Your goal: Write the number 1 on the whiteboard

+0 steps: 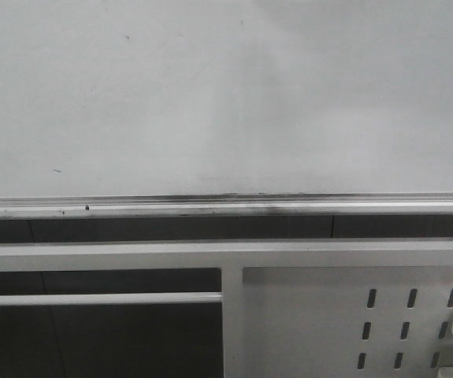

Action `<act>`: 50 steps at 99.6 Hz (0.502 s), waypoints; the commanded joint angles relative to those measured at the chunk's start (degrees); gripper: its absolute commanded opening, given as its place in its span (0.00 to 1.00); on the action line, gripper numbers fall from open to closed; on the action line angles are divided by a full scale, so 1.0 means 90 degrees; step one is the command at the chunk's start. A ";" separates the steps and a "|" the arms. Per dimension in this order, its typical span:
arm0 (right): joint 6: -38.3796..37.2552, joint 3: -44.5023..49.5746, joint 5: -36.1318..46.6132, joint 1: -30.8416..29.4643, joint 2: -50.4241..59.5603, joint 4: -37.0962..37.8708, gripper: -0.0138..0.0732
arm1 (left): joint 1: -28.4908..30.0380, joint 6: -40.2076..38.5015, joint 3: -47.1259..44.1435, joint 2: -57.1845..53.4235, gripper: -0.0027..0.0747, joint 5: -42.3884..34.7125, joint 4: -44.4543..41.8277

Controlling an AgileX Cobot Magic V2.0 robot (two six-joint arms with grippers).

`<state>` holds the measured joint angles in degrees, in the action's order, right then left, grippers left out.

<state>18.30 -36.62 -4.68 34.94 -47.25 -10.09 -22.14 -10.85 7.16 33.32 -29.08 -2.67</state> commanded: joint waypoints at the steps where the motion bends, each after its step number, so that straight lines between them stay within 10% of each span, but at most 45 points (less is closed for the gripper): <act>1: 0.0006 -0.0313 0.0645 -0.0067 -0.0082 0.0076 0.08 | 0.0020 -0.0051 0.0166 0.0012 0.01 -0.0555 0.0071; 50: 0.0006 -0.0233 0.0271 -0.0414 -0.0972 -0.0128 0.08 | 0.0020 -0.0014 0.0166 0.0012 0.01 -0.0712 0.0071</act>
<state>18.30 -37.42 -6.65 32.10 -54.46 -10.74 -22.14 -10.85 7.16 33.32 -30.86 -2.67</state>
